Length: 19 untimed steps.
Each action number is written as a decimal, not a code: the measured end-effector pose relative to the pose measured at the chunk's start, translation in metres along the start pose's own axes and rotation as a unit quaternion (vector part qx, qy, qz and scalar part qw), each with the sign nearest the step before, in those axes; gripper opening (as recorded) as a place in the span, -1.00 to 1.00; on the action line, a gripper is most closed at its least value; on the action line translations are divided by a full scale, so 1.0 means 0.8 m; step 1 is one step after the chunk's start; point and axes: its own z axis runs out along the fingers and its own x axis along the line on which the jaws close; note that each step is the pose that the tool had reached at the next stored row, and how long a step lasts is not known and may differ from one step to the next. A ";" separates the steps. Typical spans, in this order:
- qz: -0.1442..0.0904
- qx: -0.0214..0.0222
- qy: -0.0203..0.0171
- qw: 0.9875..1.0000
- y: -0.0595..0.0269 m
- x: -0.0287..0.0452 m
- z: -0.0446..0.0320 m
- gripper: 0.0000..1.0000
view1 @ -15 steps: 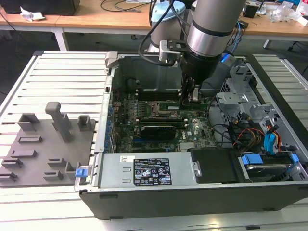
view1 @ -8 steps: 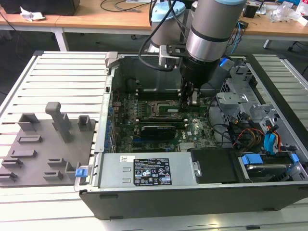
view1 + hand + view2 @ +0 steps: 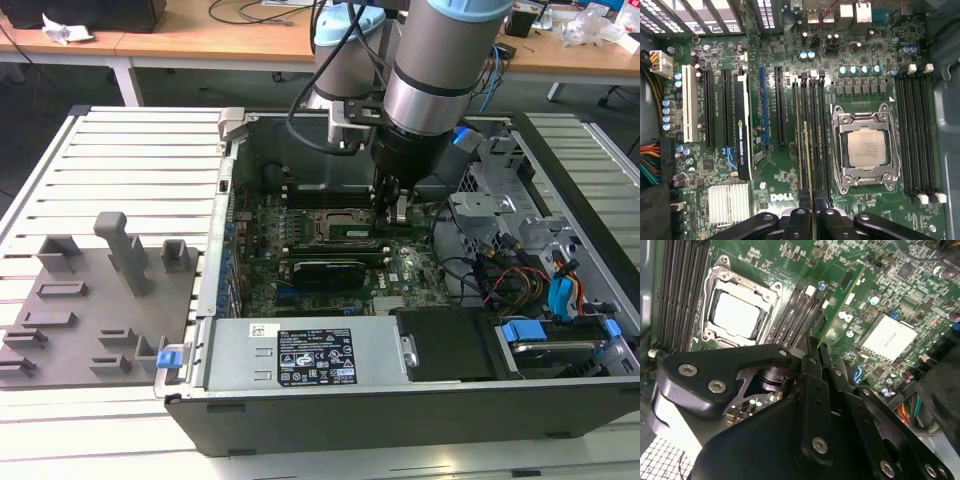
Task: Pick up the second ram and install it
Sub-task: 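Insert the second ram into the second slot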
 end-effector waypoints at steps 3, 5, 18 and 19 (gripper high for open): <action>0.000 0.000 -0.001 1.000 0.008 -0.0020 0.0027 -0.73; 0.000 0.000 -0.002 1.000 0.014 -0.0026 0.0044 -0.73; 0.000 0.000 -0.002 1.000 0.028 -0.0086 0.0244 -0.73; 0.000 0.000 -0.002 1.000 0.028 -0.0087 0.0261 -0.73</action>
